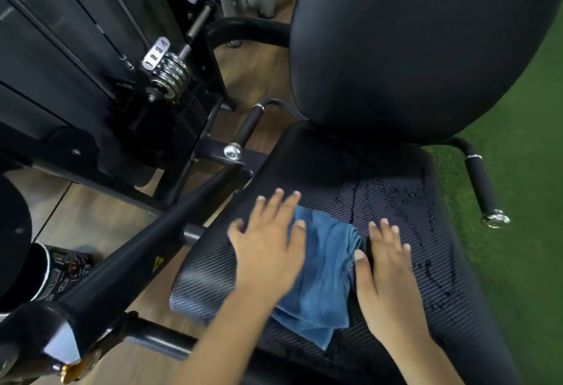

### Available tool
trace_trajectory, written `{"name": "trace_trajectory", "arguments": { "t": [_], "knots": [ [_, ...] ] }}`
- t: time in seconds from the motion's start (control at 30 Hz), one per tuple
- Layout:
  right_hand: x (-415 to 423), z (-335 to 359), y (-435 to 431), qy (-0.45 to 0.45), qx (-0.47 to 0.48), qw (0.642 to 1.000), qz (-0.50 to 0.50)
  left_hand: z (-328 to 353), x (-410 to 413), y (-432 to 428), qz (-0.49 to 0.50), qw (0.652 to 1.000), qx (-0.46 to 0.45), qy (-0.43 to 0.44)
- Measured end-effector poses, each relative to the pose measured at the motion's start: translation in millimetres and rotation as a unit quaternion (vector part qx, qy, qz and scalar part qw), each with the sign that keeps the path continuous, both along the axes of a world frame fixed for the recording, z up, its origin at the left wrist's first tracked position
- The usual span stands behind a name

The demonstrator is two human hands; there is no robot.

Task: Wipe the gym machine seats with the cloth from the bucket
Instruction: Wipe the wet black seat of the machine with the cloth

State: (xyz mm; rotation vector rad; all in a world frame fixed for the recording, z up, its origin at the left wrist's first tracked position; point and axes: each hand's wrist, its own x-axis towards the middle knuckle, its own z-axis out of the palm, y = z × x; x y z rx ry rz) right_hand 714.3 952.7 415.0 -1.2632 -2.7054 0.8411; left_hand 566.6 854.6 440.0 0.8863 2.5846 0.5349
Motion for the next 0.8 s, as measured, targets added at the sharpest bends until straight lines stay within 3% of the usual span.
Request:
{"name": "trace_trajectory", "arguments": {
  "t": [0.13, 0.3, 0.63, 0.8],
  "knots": [
    [-45.7, 7.1, -21.8, 0.011, 0.014, 0.999, 0.041, -18.1, -60.7, -15.0, -0.033, 0.999, 0.021, 0.003],
    [-90.2, 4.9, -59.6, -0.082, 0.043, 0.994, 0.061, -49.7, -88.3, -16.3, -0.095, 0.994, 0.019, -0.049],
    [-56.1, -4.0, -64.7, -0.163, 0.077, 0.982, 0.051, -61.9, -87.9, 13.8, -0.116, 0.990, 0.039, -0.069],
    [-65.5, -10.5, -67.2, -0.141, 0.070, 0.987, 0.028, -70.5, -82.5, 19.8, -0.140, 0.990, -0.023, -0.006]
  ]
}}
